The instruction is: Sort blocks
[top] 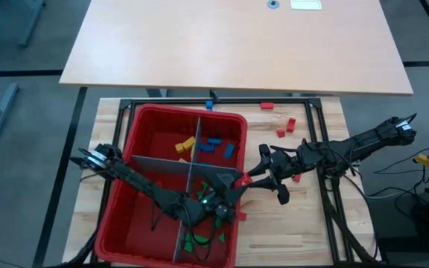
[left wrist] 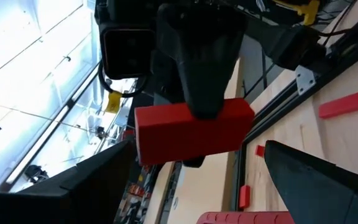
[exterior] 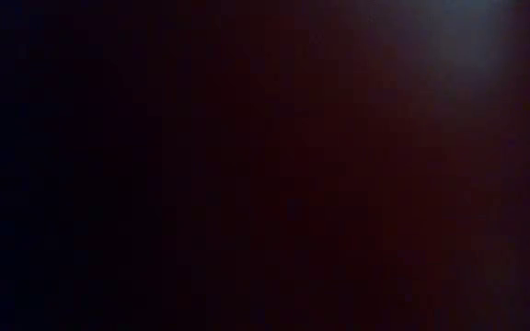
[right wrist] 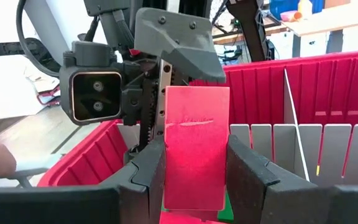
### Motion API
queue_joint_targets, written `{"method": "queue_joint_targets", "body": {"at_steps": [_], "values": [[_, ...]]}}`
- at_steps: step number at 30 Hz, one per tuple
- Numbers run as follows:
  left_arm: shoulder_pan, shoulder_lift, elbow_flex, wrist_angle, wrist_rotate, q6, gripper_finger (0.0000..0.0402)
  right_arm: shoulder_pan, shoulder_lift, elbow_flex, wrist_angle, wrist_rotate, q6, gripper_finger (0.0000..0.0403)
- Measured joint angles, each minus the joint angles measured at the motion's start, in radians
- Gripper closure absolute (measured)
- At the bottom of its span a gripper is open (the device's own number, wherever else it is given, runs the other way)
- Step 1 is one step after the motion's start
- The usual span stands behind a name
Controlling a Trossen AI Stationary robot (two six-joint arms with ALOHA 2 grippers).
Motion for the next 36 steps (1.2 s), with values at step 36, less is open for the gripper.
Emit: {"method": "queue_joint_targets", "body": {"at_steps": [36], "values": [[0.048, -0.003, 0.000, 0.041, 0.160, -0.072, 0.0069, -0.015, 0.005, 0.013, 0.029, -0.042, 0.008, 0.0291]]}}
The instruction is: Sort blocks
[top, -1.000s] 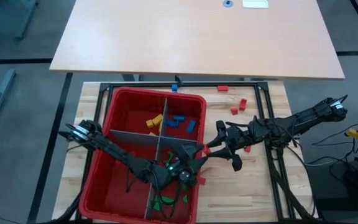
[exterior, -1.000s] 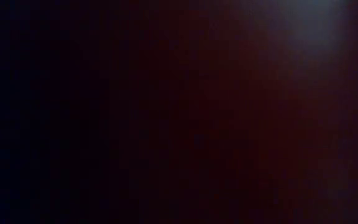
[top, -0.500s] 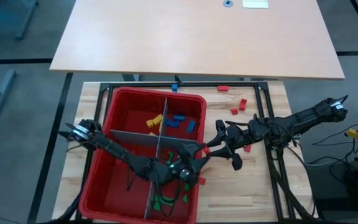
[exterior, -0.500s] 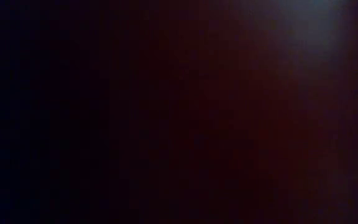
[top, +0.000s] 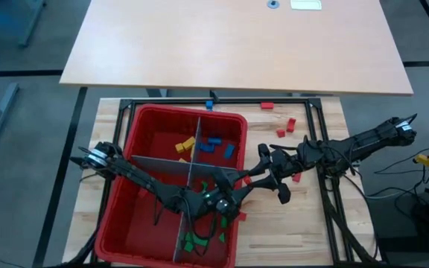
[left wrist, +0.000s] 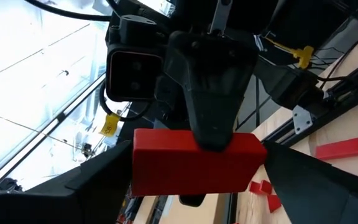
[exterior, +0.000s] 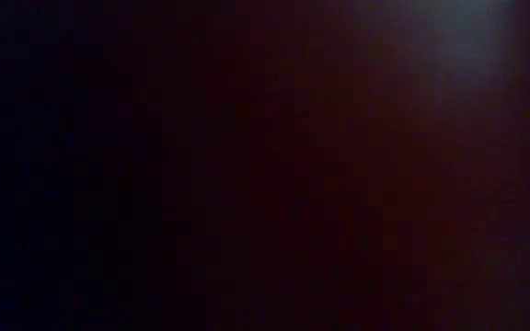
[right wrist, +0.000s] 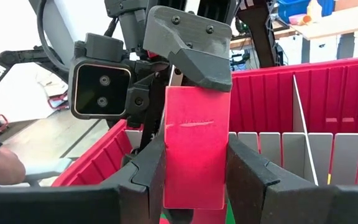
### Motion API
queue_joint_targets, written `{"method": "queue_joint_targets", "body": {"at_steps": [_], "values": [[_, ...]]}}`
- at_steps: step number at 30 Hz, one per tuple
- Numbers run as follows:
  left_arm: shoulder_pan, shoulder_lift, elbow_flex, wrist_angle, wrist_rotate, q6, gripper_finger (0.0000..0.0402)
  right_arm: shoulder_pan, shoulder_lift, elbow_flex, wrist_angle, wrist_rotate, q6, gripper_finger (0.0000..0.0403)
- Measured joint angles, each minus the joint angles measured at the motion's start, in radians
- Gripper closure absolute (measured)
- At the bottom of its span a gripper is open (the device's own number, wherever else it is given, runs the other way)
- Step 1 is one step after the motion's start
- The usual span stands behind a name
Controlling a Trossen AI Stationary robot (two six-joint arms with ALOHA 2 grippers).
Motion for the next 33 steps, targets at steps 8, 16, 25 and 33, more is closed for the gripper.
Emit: {"method": "queue_joint_targets", "body": {"at_steps": [8, 16, 25, 33], "values": [[0.007, 0.000, 0.000, -0.001, 0.030, 0.004, 0.0123, 0.000, 0.000, 0.000, 0.000, -0.010, 0.021, 0.0291], [0.009, 0.000, 0.000, 0.000, 0.039, -0.003, 0.0125, 0.000, 0.000, 0.000, 0.000, -0.011, 0.023, 0.0291], [0.007, 0.006, -0.001, -0.012, -0.007, -0.006, 0.0128, -0.002, -0.001, 0.001, 0.026, 0.010, 0.024, 0.0208], [-0.031, 0.006, -0.001, -0.005, -0.156, 0.073, 0.0129, 0.000, -0.010, 0.002, 0.026, 0.001, 0.026, 0.0169]]}}
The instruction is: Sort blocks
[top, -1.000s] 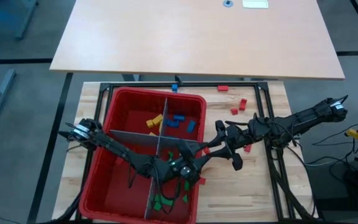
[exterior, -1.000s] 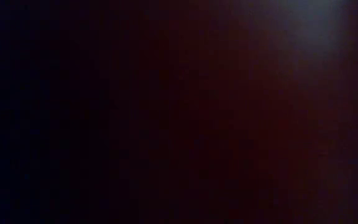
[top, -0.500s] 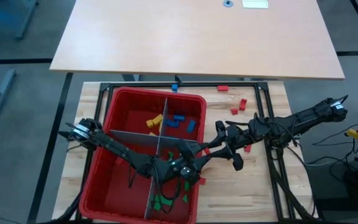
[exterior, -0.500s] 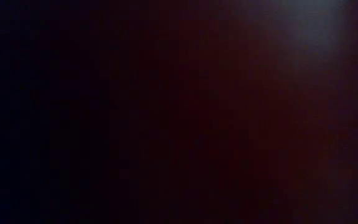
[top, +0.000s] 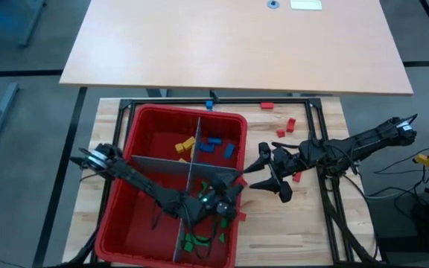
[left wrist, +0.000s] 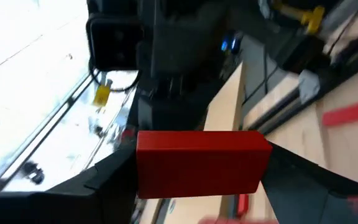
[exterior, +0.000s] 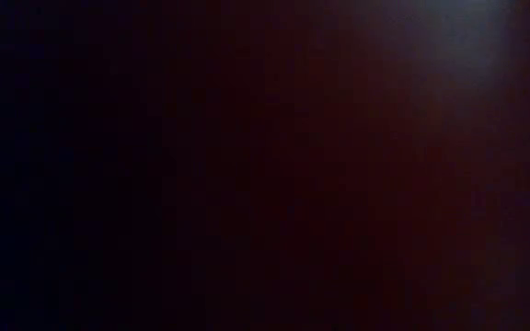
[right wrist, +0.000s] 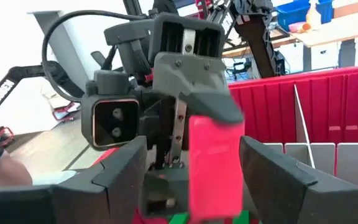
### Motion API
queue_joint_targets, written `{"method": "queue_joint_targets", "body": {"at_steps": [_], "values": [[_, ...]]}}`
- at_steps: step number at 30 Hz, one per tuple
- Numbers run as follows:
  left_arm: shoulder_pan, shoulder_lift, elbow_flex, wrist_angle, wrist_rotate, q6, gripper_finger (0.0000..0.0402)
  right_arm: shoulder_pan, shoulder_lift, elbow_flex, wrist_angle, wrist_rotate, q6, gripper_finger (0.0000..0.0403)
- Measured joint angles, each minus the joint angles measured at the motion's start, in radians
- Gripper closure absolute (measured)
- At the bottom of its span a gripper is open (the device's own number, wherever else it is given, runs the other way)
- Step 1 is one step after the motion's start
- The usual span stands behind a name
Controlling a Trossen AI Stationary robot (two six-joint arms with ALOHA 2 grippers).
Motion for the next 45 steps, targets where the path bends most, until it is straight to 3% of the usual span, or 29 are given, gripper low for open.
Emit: {"method": "queue_joint_targets", "body": {"at_steps": [5, 14, 18, 22, 27, 31, 34, 39, 45], "values": [[-0.047, -0.039, 0.000, -0.027, -0.148, 0.048, 0.0129, 0.001, -0.011, 0.000, -0.006, 0.000, -0.003, 0.0185], [-0.203, -0.185, -0.003, -0.275, -0.278, -0.187, 0.0129, 0.001, -0.026, 0.000, -0.011, -0.005, -0.038, 0.0199], [-0.254, -0.283, -0.009, -0.599, -0.334, -0.506, 0.0129, 0.001, -0.027, 0.000, -0.011, -0.008, -0.047, 0.0196], [-0.306, -0.404, -0.009, -1.080, -0.334, -1.064, 0.0129, 0.006, -0.027, -0.001, -0.014, -0.028, -0.045, 0.0195], [-0.369, -0.526, -0.009, -1.624, -0.175, -1.845, 0.0129, 0.027, -0.027, -0.001, -0.018, -0.036, -0.038, 0.0199], [-0.394, -0.557, -0.009, -1.875, -0.021, -2.210, 0.0129, 0.038, -0.027, -0.001, -0.019, -0.036, -0.038, 0.0197], [-0.395, -0.557, -0.009, -1.938, 0.103, -2.308, 0.0129, 0.038, -0.028, -0.002, -0.019, -0.036, -0.044, 0.0198], [-0.395, -0.545, -0.012, -1.947, 0.273, -2.329, 0.0129, 0.038, -0.028, -0.002, -0.019, -0.035, -0.047, 0.0198], [-0.397, -0.542, -0.031, -1.947, 0.286, -2.347, 0.0099, 0.038, -0.028, -0.002, -0.019, -0.035, -0.045, 0.0194]]}}
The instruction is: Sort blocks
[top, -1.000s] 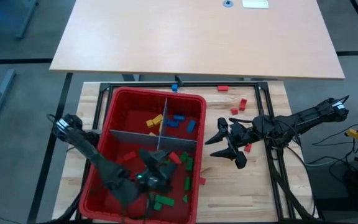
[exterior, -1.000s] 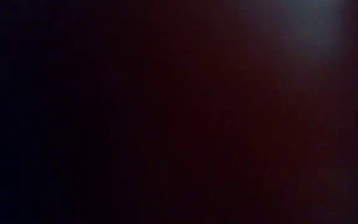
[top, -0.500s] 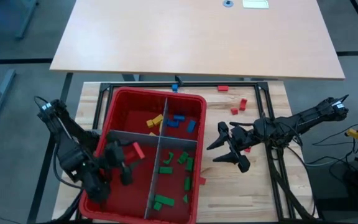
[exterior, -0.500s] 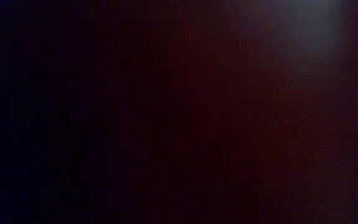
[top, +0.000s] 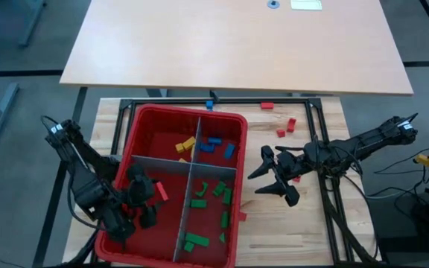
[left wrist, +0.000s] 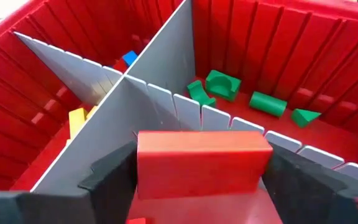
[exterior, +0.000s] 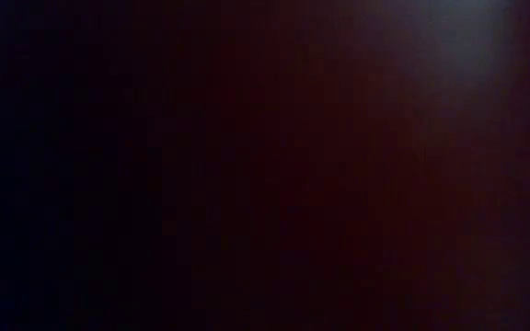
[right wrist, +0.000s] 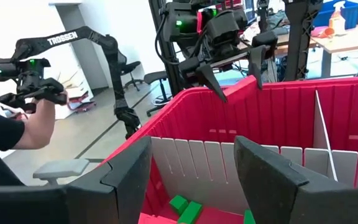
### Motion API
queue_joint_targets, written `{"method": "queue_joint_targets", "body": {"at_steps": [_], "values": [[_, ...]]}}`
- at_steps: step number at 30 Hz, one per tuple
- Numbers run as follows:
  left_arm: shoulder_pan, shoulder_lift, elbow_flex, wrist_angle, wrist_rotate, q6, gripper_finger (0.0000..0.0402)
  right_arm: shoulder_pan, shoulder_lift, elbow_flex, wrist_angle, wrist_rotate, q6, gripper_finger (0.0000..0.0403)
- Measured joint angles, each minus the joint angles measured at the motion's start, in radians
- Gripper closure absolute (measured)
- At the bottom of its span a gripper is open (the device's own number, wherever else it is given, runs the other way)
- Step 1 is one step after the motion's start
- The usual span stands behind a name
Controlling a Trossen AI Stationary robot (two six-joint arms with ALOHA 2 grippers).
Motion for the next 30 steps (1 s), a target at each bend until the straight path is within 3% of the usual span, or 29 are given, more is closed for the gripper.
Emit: {"method": "queue_joint_targets", "body": {"at_steps": [5, 10, 18, 20, 26, 30], "values": [[0.003, 0.000, -0.031, -0.003, -0.011, -0.012, 0.0058, 0.000, -0.002, 0.000, -0.066, 0.000, 0.020, 0.0193], [0.003, 0.000, -0.042, -0.020, -0.037, -0.026, 0.0052, 0.000, -0.002, 0.000, -0.247, 0.005, 0.071, 0.0194], [0.007, -0.034, -0.043, -0.059, -0.262, 0.005, 0.0050, 0.000, -0.002, -0.001, -0.544, 0.015, 0.197, 0.0208], [0.010, -0.045, -0.043, -0.058, -0.334, 0.030, 0.0050, 0.000, -0.002, -0.001, -0.678, 0.079, 0.250, 0.0212], [0.024, -0.069, -0.043, -0.058, -0.472, 0.073, 0.0050, -0.001, -0.002, -0.001, -1.145, 0.456, 0.517, 0.0224], [0.036, -0.072, -0.043, -0.057, -0.473, 0.081, 0.0050, -0.006, -0.002, -0.001, -1.313, 0.540, 0.721, 0.0229]]}}
